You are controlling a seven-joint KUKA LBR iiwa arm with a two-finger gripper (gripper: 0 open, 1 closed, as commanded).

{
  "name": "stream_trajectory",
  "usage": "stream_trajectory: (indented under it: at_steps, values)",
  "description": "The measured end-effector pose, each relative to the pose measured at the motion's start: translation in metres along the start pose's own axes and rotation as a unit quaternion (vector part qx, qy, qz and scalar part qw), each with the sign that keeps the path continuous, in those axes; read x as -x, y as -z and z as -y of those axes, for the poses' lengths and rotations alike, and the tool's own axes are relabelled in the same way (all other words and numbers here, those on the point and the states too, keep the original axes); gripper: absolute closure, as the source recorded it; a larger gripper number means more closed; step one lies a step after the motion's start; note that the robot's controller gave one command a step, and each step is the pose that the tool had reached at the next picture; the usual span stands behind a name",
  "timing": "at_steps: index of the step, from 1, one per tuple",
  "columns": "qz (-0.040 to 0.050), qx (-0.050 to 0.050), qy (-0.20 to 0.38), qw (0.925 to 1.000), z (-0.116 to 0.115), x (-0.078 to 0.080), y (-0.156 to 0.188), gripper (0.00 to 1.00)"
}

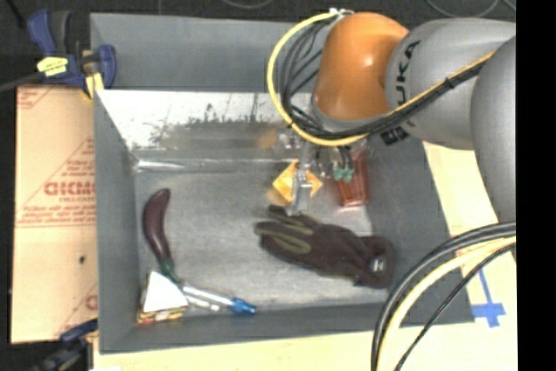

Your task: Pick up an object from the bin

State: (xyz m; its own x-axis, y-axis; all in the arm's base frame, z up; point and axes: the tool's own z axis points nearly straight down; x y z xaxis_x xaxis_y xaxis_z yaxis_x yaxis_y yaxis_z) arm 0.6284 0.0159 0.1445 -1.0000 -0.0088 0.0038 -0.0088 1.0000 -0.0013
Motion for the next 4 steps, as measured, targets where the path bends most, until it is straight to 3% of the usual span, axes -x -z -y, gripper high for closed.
stream_trajectory:
  at_steps: [1, 2, 4]
  values:
    - [0.0038, 0.000, 0.000, 1.0000, 0.000, 0.001, 0.005, 0.00]
    - [0.0024, 0.000, 0.052, 0.9987, 0.050, -0.025, -0.073, 1.00]
    - [0.0035, -0.001, 0.061, 0.9981, 0.049, -0.020, -0.072, 1.00]
